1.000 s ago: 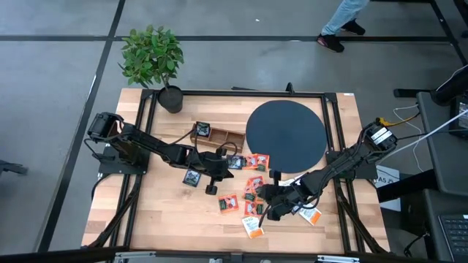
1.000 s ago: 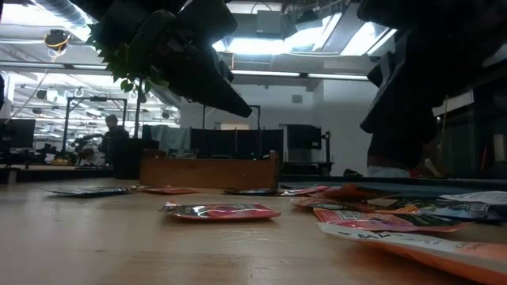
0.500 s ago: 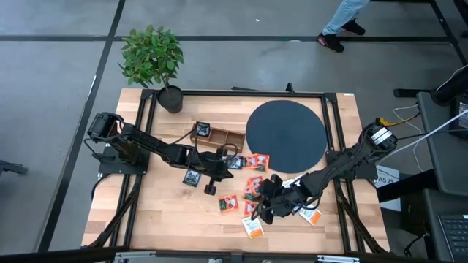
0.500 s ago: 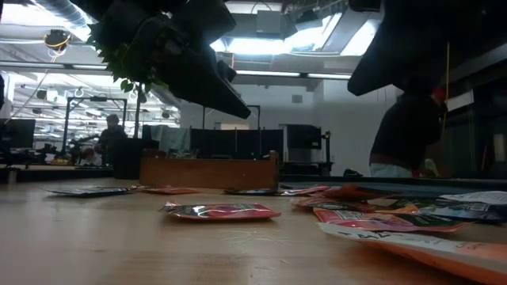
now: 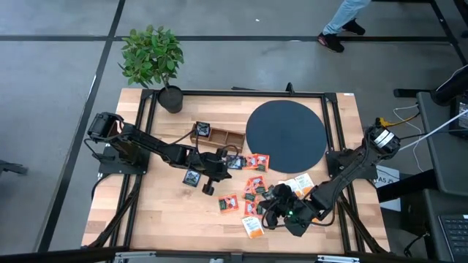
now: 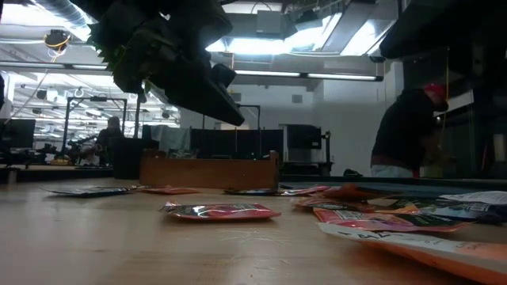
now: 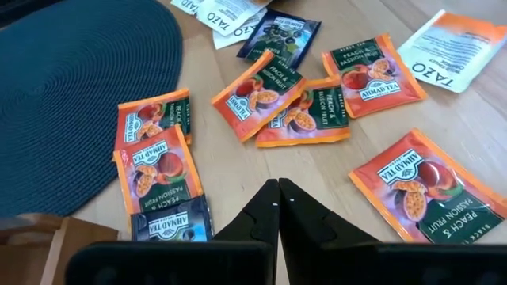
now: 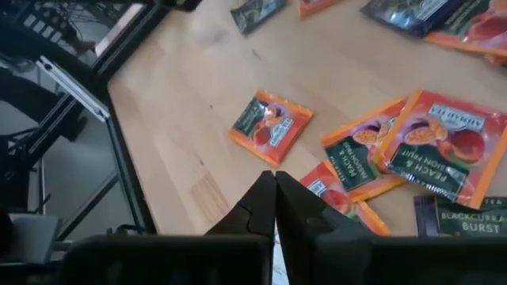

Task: Pick & Place Tea
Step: Put the orange tea bag into the middle section of the wooden organizer

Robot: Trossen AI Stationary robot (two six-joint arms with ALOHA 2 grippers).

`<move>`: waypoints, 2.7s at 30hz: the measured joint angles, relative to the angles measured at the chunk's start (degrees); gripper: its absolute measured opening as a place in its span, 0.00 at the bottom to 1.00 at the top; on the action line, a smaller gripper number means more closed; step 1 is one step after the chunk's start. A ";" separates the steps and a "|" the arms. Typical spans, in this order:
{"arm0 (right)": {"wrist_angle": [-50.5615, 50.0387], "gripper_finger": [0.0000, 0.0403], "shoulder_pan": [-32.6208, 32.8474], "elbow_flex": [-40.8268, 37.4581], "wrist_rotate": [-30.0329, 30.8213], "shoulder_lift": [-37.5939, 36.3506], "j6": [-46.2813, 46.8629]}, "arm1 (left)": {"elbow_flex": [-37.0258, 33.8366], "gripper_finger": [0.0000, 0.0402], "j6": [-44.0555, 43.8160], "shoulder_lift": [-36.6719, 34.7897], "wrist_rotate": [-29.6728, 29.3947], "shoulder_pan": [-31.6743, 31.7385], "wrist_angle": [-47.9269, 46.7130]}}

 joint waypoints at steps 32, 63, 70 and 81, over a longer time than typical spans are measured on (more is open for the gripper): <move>-2.32 0.24 0.00 0.00 -4.13 4.51 15.63 | 0.00 0.01 1.04 0.00 1.30 -0.13 -3.11; -0.56 0.63 -2.38 -0.04 1.68 14.57 36.83 | -0.02 0.01 1.65 4.31 7.17 -0.83 -2.47; 0.08 0.63 -2.69 -0.04 6.06 17.12 40.86 | -0.02 0.01 1.65 4.31 7.17 -0.83 -2.50; -0.81 0.63 -3.00 -0.03 10.93 17.25 42.14 | -0.02 0.01 1.63 4.31 7.17 -0.83 -2.50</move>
